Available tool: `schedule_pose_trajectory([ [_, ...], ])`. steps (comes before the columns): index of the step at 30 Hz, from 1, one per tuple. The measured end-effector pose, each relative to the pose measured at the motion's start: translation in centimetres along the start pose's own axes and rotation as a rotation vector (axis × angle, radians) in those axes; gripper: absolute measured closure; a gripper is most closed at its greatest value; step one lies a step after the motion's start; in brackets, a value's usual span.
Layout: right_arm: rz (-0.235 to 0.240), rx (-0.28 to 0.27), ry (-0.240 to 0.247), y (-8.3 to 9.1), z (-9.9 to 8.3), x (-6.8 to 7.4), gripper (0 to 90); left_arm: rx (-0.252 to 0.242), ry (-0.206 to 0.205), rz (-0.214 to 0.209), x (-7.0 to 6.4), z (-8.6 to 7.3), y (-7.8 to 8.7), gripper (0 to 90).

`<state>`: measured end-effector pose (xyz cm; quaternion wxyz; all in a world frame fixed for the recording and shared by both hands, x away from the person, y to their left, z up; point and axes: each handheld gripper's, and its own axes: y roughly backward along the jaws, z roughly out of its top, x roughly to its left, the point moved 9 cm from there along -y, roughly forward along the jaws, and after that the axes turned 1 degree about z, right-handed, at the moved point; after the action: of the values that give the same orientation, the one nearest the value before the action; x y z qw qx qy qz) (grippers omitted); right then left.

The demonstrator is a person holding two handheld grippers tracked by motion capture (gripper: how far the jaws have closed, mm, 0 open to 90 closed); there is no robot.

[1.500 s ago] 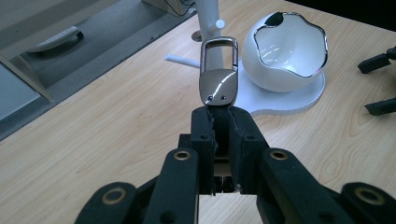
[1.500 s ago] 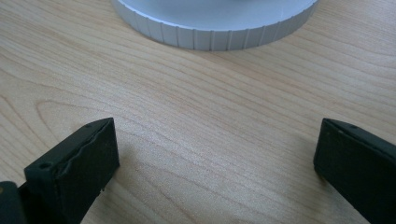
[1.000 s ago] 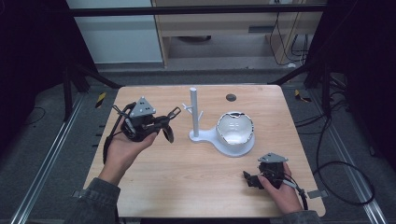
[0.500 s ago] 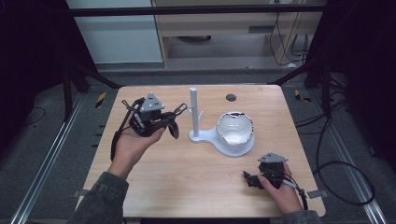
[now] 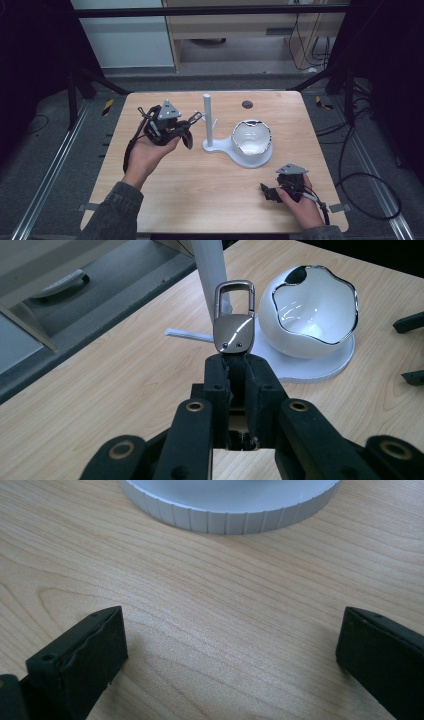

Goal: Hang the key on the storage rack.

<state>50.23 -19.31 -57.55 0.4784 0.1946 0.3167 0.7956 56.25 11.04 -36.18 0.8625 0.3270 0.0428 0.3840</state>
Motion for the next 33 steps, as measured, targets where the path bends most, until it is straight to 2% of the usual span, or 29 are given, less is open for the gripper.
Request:
schedule_pose_trajectory([
  [12,0.000,-0.001,0.003,0.0,0.0,0.0,0.4,0.019,0.005,-0.003,0.1,-0.3,-1.0,80.4],
  [30,0.000,-0.001,0.002,0.0,0.0,0.0,0.4,0.018,0.033,-0.003,0.2,-0.6,-2.2,80.4],
  [33,0.000,-0.001,0.002,0.0,0.0,0.0,0.4,0.026,0.027,-0.005,0.2,-0.7,-2.4,80.4],
])
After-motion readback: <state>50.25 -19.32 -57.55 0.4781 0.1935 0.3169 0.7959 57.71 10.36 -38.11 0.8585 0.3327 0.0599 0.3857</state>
